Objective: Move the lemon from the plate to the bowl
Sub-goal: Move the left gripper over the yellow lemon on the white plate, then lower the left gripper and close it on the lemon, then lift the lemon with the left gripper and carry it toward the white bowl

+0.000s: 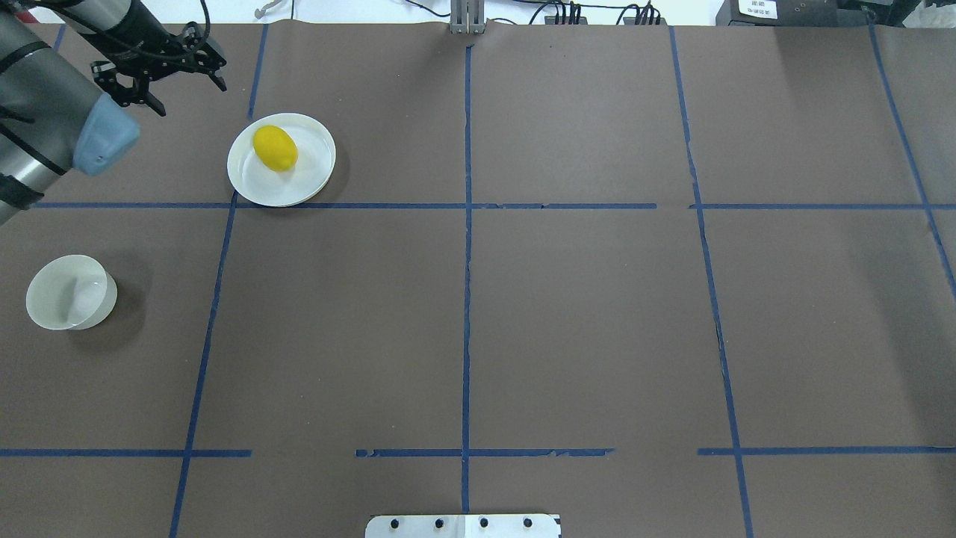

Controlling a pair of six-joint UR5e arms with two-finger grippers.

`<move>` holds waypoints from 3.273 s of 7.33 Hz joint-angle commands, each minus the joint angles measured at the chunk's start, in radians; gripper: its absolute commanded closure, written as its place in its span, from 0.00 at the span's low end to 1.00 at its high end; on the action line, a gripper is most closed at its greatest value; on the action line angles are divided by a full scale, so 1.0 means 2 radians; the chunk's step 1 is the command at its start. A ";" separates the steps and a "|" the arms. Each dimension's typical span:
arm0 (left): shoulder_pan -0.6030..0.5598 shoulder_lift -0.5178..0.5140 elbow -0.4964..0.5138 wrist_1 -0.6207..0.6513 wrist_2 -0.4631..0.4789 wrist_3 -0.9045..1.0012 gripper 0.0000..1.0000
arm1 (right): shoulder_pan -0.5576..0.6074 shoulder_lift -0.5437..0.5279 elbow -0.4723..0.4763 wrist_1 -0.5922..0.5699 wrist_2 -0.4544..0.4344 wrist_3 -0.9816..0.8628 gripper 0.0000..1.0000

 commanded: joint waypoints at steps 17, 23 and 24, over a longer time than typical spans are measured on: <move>0.042 0.008 0.044 -0.086 0.036 -0.012 0.96 | 0.000 0.000 0.000 0.000 0.000 0.000 0.00; 0.006 0.328 -0.262 -0.073 0.083 0.212 0.96 | 0.000 0.000 0.000 0.000 0.000 0.000 0.00; 0.008 0.371 -0.247 -0.147 0.088 0.209 0.96 | 0.000 0.000 0.000 0.000 0.000 0.000 0.00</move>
